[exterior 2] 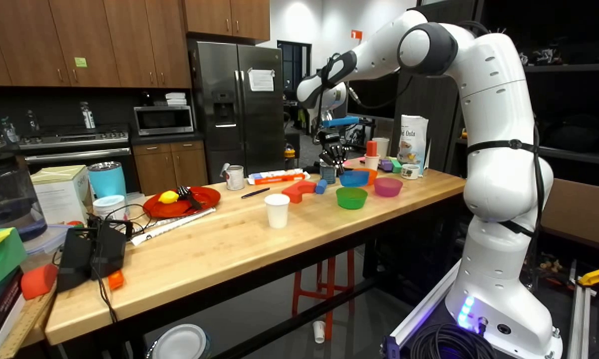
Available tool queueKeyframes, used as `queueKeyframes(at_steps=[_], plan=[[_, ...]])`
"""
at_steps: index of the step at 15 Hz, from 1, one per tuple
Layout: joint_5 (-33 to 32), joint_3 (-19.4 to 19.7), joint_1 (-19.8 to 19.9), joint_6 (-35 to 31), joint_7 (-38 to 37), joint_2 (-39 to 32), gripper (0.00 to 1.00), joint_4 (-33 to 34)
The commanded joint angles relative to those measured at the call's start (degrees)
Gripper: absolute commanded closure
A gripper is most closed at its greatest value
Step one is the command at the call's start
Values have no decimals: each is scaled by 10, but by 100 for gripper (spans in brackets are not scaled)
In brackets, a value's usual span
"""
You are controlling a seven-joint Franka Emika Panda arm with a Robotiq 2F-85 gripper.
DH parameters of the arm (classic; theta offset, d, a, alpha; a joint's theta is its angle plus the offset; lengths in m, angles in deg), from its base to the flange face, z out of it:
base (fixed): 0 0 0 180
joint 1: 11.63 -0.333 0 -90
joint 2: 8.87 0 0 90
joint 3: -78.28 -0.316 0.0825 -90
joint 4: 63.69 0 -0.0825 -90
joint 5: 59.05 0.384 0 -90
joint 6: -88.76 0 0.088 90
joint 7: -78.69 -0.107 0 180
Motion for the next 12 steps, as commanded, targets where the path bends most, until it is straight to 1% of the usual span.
queueKeyframes(at_steps=[1,5,8,10,11,12], plan=[[-20,1,-5,8,0,-5,66,20],[-35,0,-8,13,2,-5,42,27],[-40,0,-9,15,3,-5,19,30],[-40,0,-8,15,4,-6,7,31],[-39,0,-8,15,4,-6,1,32],[-39,-1,-8,11,7,-4,0,31]])
